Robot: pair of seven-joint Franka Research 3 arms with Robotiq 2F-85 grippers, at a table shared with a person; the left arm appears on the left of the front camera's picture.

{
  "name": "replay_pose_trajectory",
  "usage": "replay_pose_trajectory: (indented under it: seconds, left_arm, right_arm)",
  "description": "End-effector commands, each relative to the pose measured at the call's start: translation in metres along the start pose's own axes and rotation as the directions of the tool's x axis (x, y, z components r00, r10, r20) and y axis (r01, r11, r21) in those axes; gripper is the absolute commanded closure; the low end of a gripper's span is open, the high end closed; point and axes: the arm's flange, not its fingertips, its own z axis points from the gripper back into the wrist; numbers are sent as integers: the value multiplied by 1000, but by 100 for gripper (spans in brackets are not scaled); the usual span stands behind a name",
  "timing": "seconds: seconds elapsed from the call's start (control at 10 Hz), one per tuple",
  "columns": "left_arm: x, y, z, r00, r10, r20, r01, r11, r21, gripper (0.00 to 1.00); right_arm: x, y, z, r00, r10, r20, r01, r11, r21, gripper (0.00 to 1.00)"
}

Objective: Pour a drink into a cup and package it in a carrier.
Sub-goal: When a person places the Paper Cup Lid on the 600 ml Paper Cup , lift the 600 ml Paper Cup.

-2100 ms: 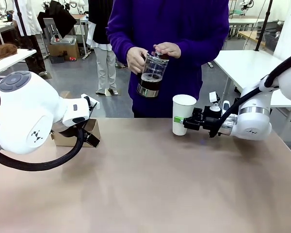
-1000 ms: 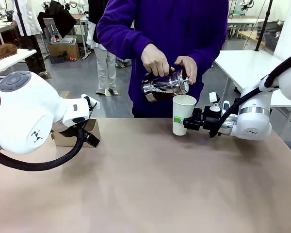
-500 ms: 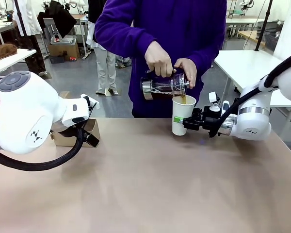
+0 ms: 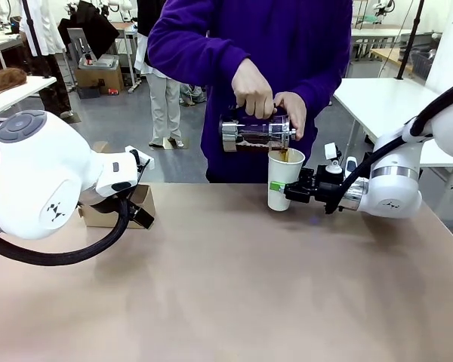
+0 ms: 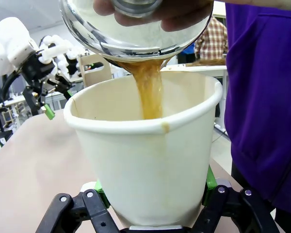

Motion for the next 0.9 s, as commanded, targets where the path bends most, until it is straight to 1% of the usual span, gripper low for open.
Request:
replay_pose_trajectory:
  seconds: [0.0,0.8]
  left_arm:
    - [0,0,0,1000,0,1,0,1000,-1,0]
    - [0,0,0,1000,0,1,0,1000,-1,0]
  right_arm:
    - [2,1,-2,1000,3,-3,-3,1000,2,19]
    - [2,1,-2,1000,3,-3,-3,1000,2,19]
